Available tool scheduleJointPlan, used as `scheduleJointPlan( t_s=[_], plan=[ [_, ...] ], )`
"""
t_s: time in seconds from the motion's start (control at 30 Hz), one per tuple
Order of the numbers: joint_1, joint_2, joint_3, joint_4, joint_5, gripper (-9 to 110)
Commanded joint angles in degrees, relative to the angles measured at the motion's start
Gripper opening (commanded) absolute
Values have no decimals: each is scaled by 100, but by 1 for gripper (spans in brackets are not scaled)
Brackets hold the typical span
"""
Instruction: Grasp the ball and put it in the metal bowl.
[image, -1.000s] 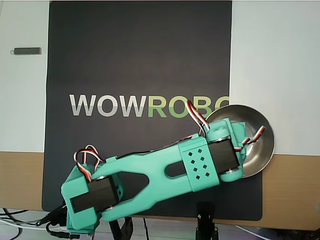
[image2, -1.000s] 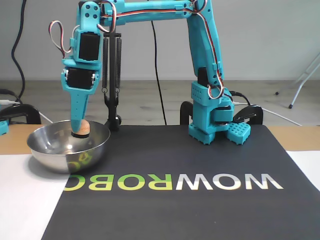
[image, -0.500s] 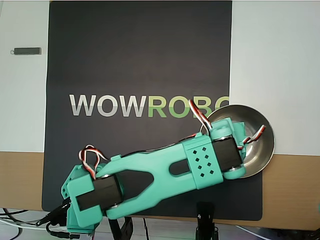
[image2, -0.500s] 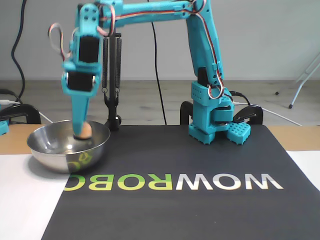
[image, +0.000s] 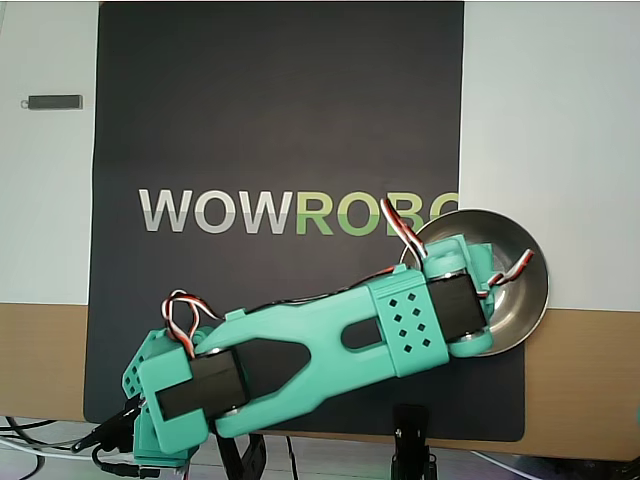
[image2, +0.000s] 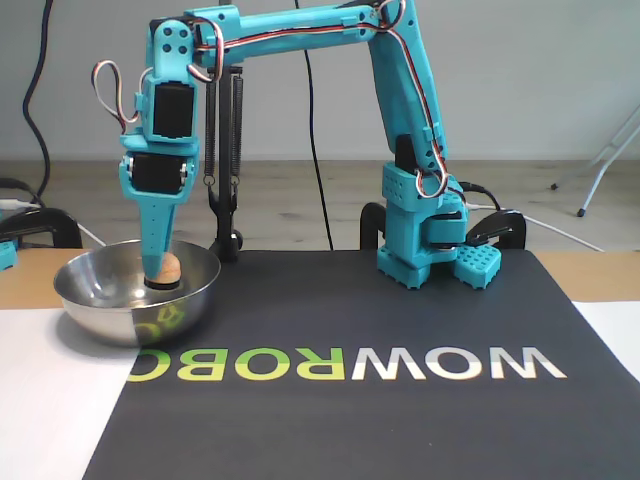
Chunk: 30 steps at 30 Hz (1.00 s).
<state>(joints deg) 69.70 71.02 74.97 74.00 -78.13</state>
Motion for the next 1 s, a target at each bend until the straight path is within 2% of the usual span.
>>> scheduleJointPlan(
  t_s=[0.0, 0.73, 0.87, 0.97],
  plan=[
    [-44, 35, -255, -26, -26, 39],
    [-62, 53, -255, -35, -26, 40],
    [-62, 53, -255, -35, -26, 53],
    [-53, 53, -255, -35, -26, 54]
  ],
)
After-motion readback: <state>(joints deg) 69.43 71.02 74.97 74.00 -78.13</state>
